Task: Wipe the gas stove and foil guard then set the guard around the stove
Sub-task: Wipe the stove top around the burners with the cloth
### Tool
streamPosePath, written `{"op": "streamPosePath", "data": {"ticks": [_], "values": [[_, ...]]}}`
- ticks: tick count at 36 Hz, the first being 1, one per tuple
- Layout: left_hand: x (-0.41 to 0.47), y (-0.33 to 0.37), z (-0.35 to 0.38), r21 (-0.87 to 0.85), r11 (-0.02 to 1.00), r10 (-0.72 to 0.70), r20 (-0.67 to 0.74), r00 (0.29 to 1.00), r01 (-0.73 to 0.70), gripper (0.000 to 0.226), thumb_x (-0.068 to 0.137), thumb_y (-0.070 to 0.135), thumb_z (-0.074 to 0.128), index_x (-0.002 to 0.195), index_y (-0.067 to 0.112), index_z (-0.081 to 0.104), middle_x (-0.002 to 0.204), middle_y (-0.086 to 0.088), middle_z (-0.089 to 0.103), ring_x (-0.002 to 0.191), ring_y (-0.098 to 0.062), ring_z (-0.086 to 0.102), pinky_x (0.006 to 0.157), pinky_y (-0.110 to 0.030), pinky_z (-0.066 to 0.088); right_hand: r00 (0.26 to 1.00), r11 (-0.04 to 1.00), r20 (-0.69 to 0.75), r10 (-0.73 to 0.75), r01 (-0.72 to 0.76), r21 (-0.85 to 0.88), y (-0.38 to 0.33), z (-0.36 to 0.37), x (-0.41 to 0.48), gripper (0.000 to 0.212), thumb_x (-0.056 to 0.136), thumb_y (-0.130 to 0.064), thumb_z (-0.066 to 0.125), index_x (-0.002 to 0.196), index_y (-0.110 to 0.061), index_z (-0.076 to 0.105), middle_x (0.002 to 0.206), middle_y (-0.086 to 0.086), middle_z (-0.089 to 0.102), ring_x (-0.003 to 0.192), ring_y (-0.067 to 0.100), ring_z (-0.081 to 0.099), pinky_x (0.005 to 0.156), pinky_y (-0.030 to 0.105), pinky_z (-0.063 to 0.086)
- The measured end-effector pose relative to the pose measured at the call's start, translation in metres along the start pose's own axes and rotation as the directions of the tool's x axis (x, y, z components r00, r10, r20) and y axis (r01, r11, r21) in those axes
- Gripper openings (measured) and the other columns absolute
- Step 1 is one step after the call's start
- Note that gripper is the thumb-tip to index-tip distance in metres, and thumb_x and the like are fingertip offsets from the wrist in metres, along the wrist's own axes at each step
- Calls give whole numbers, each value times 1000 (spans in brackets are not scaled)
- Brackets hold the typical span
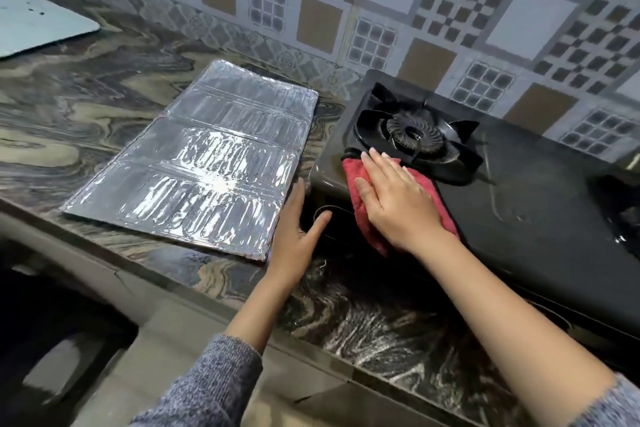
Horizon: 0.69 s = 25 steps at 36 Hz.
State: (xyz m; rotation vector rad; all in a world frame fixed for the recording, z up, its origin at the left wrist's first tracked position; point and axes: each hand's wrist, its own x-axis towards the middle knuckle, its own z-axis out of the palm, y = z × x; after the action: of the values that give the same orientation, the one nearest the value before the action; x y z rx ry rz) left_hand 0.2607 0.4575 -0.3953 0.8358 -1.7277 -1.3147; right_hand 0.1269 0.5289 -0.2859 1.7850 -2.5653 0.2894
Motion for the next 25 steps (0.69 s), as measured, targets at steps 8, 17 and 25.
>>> {"op": "streamPosePath", "data": {"ticks": [8,17,25], "values": [[-10,-7,10,-76,997,-38,-87,996,31,61,89,32,57,144,26,30,150,12,32,137,0,29,112,-17,23,997,997,41,-73,72,33,-15,1,24,56,97,-47,24,148,-23,16,157,-5,13,145,10,7,119,34,4],[-14,-9,17,-81,996,-49,-103,994,40,62,91,26,54,146,24,25,149,16,27,139,-6,30,115,-25,24,980,980,22,-197,197,12,-40,13,50,56,95,-50,28,146,-25,24,157,-2,15,145,15,9,119,41,11],[-15,-4,21,-121,990,-81,-132,988,65,60,92,18,54,145,19,25,142,17,27,133,4,25,106,-4,21,907,897,24,-420,419,-137,-40,14,43,48,95,-43,39,140,-28,37,155,-1,22,144,18,14,117,41,13]]}}
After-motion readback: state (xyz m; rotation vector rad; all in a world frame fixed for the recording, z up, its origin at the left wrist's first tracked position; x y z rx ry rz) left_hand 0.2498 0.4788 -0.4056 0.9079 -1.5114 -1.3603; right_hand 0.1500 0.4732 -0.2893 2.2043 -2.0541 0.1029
